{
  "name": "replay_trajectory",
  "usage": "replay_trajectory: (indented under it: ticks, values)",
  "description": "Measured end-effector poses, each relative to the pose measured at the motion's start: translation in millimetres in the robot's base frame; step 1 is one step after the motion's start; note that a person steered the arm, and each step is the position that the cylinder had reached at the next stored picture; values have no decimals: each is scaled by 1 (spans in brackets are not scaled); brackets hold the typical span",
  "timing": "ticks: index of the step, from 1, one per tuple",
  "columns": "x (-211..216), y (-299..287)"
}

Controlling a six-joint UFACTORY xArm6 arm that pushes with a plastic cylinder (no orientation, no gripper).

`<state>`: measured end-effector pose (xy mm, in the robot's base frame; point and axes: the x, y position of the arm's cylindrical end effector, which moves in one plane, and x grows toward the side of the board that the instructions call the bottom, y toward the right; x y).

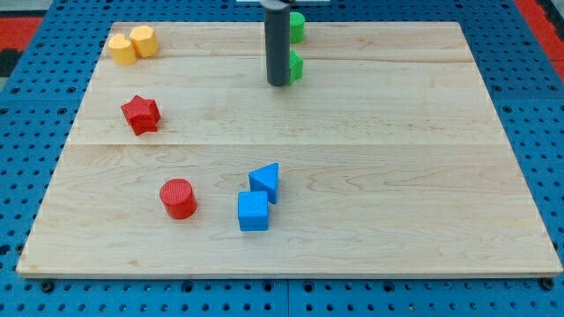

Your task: Drag the red star towards the top right corner

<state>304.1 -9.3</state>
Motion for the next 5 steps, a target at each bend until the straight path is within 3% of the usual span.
replay_trajectory:
  ticks: [1, 5]
  values:
    - [-47, 0]
    - [-30, -29]
